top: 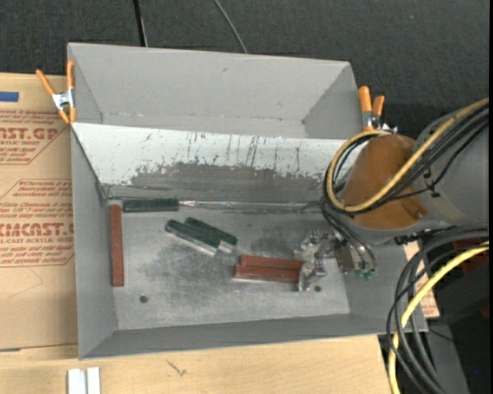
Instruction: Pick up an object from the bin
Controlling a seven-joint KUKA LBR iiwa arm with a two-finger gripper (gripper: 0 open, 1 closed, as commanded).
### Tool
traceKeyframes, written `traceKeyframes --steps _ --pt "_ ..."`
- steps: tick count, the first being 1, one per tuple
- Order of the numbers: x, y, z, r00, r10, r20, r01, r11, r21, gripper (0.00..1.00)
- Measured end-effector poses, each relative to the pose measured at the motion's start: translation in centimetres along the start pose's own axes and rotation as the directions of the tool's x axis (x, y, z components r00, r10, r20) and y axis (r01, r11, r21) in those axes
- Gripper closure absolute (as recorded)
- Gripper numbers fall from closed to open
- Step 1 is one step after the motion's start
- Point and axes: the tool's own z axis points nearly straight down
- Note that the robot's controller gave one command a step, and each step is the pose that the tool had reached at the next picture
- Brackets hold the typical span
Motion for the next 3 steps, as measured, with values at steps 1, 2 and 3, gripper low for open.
traceKeyframes --steps 1,2,3 --pt "0.1 0.0 -0.3 1.000 -0.001 -0.003 0.001 1.000 0.000 1.00" --pt "0.3 0.1 -5.5 1.000 -0.008 -0.005 0.008 1.000 0.000 1.00" --pt "-0.2 0.3 -15.3 0.999 -0.032 -0.005 0.032 0.999 0.000 1.00"
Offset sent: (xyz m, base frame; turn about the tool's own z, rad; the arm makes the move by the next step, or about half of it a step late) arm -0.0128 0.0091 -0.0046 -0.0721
